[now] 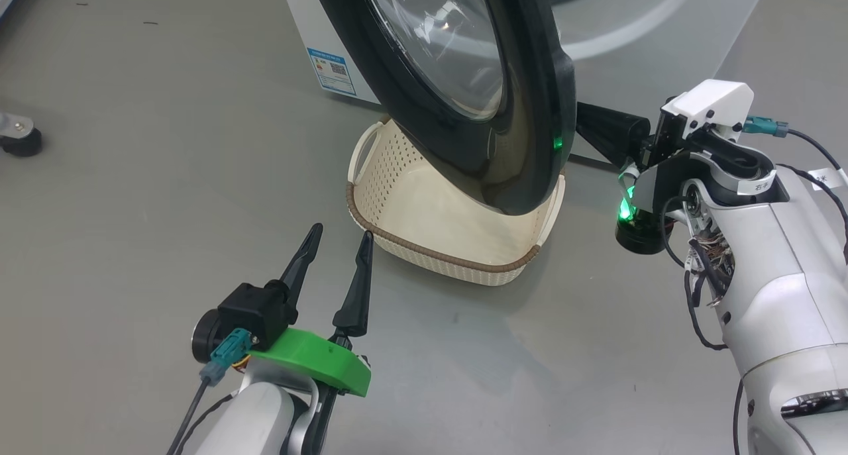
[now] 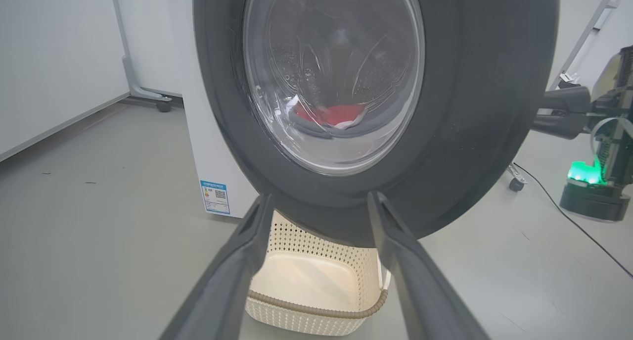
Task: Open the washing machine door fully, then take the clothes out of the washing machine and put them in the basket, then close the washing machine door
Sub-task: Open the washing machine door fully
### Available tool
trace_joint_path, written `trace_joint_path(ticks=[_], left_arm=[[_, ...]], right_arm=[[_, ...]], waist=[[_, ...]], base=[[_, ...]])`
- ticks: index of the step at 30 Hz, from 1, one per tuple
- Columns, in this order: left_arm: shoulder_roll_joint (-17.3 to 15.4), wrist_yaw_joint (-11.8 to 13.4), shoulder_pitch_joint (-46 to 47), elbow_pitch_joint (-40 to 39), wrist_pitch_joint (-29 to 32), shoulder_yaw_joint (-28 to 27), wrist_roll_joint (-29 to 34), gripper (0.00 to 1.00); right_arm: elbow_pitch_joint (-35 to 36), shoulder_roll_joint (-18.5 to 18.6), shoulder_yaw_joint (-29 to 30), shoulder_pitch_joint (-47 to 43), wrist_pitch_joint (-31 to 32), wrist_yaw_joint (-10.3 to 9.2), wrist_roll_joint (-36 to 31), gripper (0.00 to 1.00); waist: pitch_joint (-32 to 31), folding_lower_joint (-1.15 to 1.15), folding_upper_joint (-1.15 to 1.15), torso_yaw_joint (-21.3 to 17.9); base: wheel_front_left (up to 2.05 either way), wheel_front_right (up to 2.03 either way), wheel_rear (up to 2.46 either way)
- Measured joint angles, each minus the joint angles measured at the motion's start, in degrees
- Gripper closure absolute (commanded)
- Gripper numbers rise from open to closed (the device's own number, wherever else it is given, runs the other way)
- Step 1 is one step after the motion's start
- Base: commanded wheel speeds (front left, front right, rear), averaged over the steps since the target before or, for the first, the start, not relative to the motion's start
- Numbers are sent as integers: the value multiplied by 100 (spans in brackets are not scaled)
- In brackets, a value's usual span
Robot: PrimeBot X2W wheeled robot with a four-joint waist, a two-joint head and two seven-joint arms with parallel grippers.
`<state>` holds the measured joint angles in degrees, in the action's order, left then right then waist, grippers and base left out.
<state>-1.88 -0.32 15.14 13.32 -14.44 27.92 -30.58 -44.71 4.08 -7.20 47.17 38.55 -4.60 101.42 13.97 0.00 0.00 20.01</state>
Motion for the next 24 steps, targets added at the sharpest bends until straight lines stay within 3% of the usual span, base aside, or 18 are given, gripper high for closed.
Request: trace_joint_path(ticks=[24], left_arm=[[-3, 0, -135, -11, 0, -3, 0, 0]], right_arm=[[623, -3, -1696, -374, 93, -1, 1261, 100]], waist=[[-136, 0, 0, 238]], base=[[0, 0, 0]])
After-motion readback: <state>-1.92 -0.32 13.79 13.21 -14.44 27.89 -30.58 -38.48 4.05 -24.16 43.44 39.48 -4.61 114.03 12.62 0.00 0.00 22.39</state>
